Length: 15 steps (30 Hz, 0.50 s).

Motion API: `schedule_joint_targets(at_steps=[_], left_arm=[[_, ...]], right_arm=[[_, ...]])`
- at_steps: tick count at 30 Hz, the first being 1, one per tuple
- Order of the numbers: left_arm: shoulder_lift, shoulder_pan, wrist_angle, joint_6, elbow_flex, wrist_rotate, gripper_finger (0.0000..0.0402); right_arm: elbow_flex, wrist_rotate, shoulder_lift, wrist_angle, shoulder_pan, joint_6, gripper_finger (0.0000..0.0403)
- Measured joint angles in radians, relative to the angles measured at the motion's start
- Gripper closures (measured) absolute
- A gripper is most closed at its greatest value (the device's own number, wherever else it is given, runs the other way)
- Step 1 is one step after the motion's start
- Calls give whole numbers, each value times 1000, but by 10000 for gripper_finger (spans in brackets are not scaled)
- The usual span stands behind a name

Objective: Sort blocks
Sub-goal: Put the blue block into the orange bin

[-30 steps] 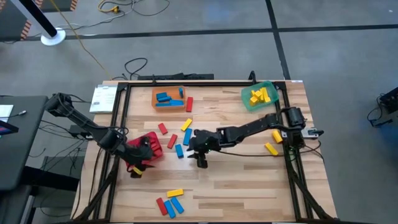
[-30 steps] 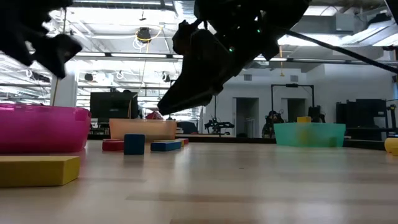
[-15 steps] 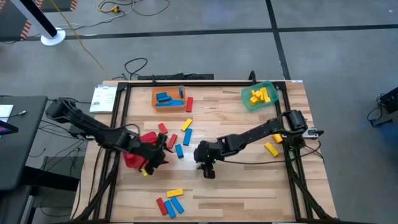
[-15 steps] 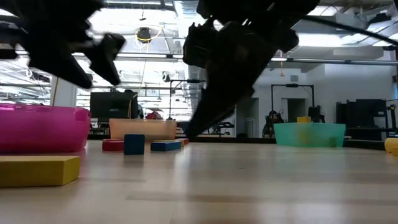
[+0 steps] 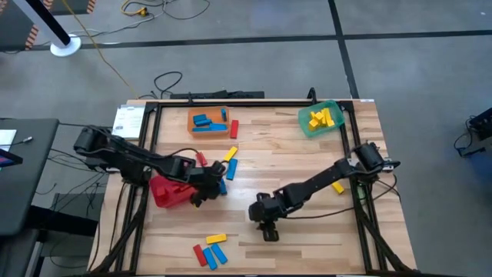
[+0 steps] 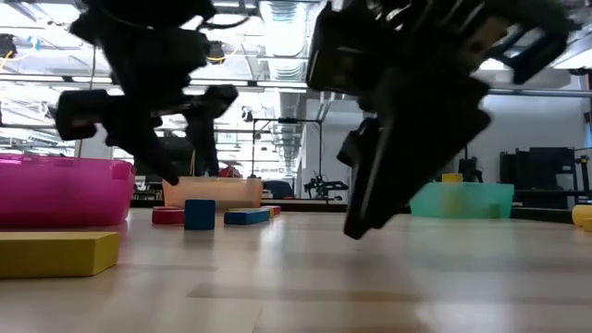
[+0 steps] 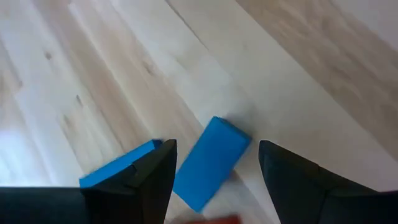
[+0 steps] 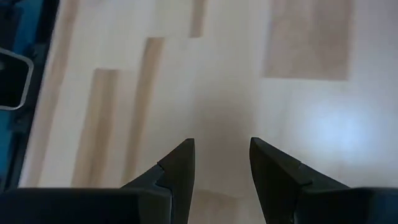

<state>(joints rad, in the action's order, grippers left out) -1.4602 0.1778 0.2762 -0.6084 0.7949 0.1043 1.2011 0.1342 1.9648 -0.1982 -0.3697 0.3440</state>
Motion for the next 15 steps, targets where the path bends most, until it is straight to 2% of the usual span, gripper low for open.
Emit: schedule_joint_targets(at_steps=[7,15], left_arm=[[-165,-40,180,-89,162,-21,178],[-229,-78,303,-151,249,-35,178]], right_arm=[[0,-1,0,-13,-53,33,235],[0,-2,0,-15,-98,51,235]])
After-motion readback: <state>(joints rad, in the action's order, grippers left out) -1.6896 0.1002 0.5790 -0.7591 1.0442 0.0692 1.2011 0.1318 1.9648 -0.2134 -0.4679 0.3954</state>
